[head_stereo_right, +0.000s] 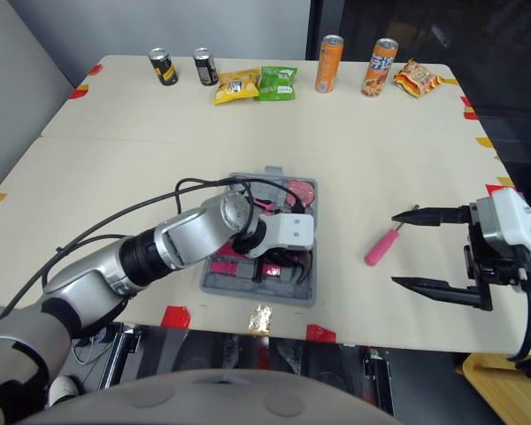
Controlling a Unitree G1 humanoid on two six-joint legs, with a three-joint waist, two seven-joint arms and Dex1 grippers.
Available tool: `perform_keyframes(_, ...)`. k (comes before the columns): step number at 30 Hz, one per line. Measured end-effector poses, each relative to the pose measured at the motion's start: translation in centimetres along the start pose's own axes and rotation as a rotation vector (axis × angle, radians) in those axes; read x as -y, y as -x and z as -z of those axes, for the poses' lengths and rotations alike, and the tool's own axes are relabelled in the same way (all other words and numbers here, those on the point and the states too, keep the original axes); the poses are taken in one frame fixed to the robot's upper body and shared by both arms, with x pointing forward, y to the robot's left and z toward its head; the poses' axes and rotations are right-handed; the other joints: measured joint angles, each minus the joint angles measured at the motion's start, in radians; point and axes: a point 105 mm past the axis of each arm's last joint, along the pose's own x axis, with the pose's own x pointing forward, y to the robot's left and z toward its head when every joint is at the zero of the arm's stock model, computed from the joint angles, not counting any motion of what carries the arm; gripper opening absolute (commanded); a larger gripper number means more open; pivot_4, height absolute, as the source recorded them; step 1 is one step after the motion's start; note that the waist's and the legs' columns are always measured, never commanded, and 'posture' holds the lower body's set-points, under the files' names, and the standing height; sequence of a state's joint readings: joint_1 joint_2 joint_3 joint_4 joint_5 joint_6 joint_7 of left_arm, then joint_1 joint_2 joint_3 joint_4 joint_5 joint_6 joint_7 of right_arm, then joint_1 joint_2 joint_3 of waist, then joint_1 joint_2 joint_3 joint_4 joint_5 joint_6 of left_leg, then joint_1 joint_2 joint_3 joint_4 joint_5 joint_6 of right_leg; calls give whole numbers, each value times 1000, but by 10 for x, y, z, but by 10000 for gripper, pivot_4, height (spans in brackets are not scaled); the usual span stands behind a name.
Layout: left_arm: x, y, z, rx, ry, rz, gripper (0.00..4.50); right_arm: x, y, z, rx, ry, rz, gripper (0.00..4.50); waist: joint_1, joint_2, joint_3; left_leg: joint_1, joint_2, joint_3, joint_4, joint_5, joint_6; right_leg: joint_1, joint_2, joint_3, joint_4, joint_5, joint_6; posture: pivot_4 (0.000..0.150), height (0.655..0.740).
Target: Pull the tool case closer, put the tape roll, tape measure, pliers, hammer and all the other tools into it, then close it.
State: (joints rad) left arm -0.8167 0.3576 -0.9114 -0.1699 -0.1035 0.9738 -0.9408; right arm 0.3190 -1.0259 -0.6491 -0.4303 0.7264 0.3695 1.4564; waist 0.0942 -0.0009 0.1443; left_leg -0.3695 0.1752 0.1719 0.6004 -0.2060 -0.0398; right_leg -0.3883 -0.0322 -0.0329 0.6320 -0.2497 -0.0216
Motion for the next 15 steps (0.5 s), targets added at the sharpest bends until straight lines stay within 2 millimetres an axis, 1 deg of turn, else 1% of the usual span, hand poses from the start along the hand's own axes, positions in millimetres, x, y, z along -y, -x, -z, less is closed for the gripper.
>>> perform_keyframes(1, 0, 0, 0, 2, 2, 1, 23900, 0, 0, 0, -1, 1, 0, 45000, 0, 0, 0, 0, 0, 0, 0, 0, 0, 0, 0, 0, 0, 0, 0, 1500, 7400)
perform_keyframes(3, -2, 9, 1, 14, 16, -1, 23900, 0, 0, 0, -3, 1, 1, 45000, -3, 0, 0, 0, 0, 0, 0, 0, 0, 0, 0, 0, 1, 0, 0, 1500, 7400)
perform_keyframes(6, -11, 35, 0, 76, 43, -29, 23900, 0, 0, 0, -2, 2, 4, 45000, -5, 0, 0, 1, 0, 0, -1, 0, 0, 0, 0, 0, 1, 0, -1, 1500, 7400)
perform_keyframes(7, -12, 47, -2, 124, 48, -32, 23900, 0, 0, 0, 1, 2, 6, 45000, -4, 1, 0, 0, 0, 0, -1, 0, 0, 0, 0, 0, 1, 0, -1, 1500, 7400)
perform_keyframes(9, -13, 63, -7, 220, 53, -37, 23900, 0, -1, 0, 5, 3, 6, 45000, -3, 2, -1, 0, 0, 0, -1, 0, 0, 0, 0, 0, -1, 0, -1, 1500, 7400)
perform_keyframes(10, -12, 69, -6, 260, 57, -36, 23900, 0, -1, 0, 7, 3, 6, 45000, -2, 2, -1, 0, 0, 0, -1, 0, 0, 0, 0, 0, -1, 0, -1, 1500, 7400)
perform_keyframes(12, -10, 76, 2, 331, 77, -41, 23900, 0, -2, 0, 11, 4, 6, 45000, -3, 2, -1, 0, 0, 0, -1, 0, 0, 0, 0, 0, -1, 0, 0, 1500, 7400)
perform_keyframes(15, -7, 78, 15, 414, 128, -46, 16055, 0, -4, 1, 18, 0, 5, 45000, -3, 2, -1, 0, 0, 0, -1, 0, 0, 0, 0, -1, -1, 0, -1, 1500, 7400)
